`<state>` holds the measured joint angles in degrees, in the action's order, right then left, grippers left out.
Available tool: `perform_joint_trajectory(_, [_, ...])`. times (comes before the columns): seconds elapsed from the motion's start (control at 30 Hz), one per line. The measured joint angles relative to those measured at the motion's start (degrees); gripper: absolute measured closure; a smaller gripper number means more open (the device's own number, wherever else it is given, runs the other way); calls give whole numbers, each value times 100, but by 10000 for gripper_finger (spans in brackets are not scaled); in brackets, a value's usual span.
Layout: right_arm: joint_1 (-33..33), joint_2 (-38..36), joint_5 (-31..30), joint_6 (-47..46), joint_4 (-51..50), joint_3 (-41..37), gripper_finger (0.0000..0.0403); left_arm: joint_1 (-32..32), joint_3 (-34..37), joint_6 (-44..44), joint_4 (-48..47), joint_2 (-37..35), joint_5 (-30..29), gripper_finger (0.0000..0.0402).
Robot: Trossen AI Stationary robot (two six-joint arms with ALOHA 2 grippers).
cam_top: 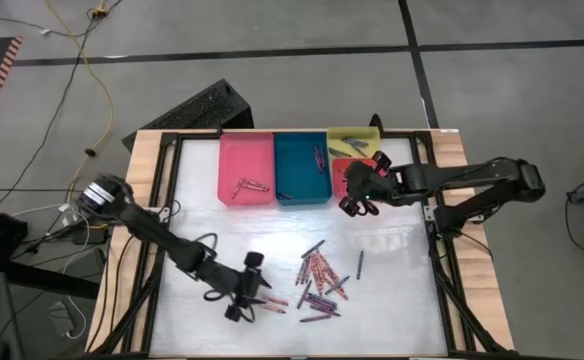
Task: Sort crayons
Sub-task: Put the red crayon into the red bin
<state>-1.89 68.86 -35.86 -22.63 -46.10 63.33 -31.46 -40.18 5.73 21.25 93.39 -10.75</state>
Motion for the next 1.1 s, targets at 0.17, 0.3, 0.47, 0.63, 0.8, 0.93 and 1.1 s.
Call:
perform_joint_trajectory(0.17, [2, 14, 3, 1, 10, 0, 278, 160, -206, -69, -91, 308, 553, 216])
perform_joint_trajectory(0.3, [3, 57, -1, 4, 24, 0, 278, 257, -206, -91, -139, 327, 741, 217])
perform_joint_trajectory(0.47, [2, 83, -1, 4, 47, 0, 278, 271, -154, -187, -181, 334, 805, 216])
perform_joint_trajectory(0.63, [2, 87, 1, 12, 132, 0, 278, 295, -153, -196, -55, 611, 1031, 216])
perform_joint_trajectory(0.8, [4, 87, 1, 13, 180, 0, 278, 426, -151, -102, 531, 938, 1552, 217])
perform_joint_trajectory(0.93, [0, 87, 3, 13, 181, 0, 278, 560, -147, -73, 482, 981, 1801, 217])
perform_joint_trajectory(1.1, [0, 87, 3, 12, 179, 0, 278, 687, 42, -51, 601, 976, 1889, 217])
